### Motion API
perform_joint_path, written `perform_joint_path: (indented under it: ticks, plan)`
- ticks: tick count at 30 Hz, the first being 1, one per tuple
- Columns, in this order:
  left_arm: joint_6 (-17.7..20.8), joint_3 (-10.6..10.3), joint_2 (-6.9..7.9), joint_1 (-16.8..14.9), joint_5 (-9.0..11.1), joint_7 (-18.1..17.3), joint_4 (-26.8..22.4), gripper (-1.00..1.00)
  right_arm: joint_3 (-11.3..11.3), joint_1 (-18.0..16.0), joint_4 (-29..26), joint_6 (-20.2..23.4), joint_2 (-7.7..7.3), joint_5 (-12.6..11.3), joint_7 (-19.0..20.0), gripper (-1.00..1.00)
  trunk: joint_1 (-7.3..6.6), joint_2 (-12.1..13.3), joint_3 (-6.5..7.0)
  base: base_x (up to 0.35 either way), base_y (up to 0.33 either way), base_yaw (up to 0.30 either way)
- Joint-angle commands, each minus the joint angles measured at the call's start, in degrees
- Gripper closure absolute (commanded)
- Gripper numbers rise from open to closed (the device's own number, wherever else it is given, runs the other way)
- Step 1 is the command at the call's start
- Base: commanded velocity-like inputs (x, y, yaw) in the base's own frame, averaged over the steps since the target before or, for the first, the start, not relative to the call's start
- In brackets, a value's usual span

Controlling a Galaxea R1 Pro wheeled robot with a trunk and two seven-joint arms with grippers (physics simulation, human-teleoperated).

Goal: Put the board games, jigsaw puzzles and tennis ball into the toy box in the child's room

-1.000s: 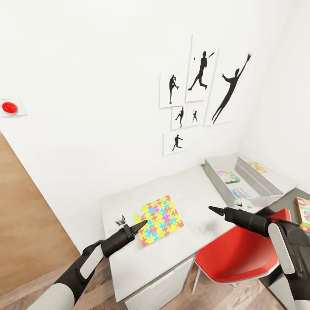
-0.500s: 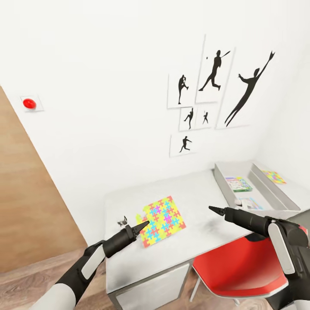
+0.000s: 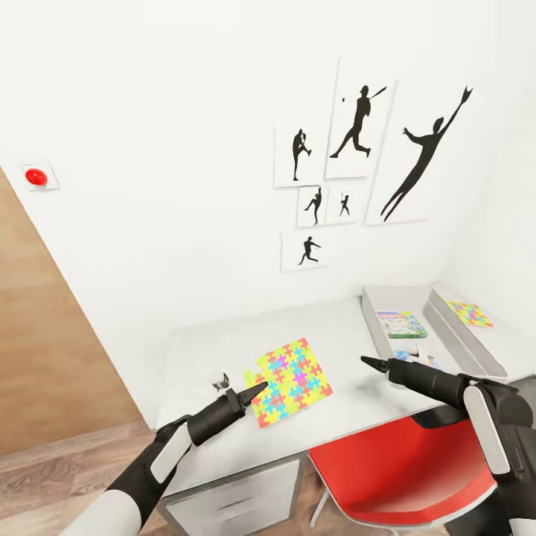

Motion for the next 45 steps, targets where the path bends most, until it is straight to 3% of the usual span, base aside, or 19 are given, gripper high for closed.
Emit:
perform_joint_path:
  ticks: [1,16,24,45]
  plan:
    - [0.55,-0.17,-0.03,-0.07,0.54,-0.02,0.03,1.00,-0.09,-0.05,-0.01,0.29,0.00,0.13,0.32,-1.00,0.04,-0.13,-0.12,0.000,-0.320,0.001]
    - [0.57,-0.29,-0.53,-0.07,0.45,0.01,-0.14,1.00,-0.09,-0.05,-0.01,0.29,-0.02,0.13,0.39,-1.00,0.04,-0.13,-0.12,0.000,-0.320,0.000]
    - [0.56,-1.08,-0.55,-0.07,0.45,0.12,-2.84,1.00,-0.10,-0.05,-0.01,0.29,-0.01,0.13,0.39,-1.00,0.04,-0.13,-0.12,0.000,-0.301,0.000]
    - [0.89,-0.78,0.23,-0.07,0.77,-0.37,-6.99,1.00,-0.09,-0.05,-0.01,0.31,-0.01,0.13,0.37,-1.00,0.04,-0.13,-0.12,0.000,-0.047,0.000]
